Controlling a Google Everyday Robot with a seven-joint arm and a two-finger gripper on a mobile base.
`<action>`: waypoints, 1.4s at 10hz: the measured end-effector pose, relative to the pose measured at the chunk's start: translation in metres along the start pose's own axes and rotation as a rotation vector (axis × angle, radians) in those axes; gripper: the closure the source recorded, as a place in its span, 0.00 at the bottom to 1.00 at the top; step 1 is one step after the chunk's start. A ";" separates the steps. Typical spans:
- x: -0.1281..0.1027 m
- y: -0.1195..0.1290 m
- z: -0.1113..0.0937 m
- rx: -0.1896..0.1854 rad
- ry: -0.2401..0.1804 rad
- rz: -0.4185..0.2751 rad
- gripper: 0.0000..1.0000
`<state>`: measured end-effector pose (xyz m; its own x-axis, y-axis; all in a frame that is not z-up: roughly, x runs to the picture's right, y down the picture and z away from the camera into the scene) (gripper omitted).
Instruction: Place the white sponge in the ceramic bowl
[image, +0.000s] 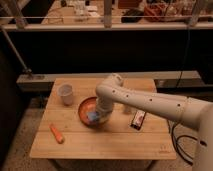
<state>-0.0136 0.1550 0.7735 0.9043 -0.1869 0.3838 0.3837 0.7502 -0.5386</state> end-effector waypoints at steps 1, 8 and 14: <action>-0.001 -0.002 0.000 -0.001 -0.002 -0.004 0.88; -0.004 -0.011 -0.004 -0.011 -0.009 -0.021 0.88; -0.006 -0.021 -0.005 -0.014 -0.017 -0.038 0.88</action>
<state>-0.0260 0.1368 0.7790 0.8858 -0.2046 0.4166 0.4205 0.7337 -0.5337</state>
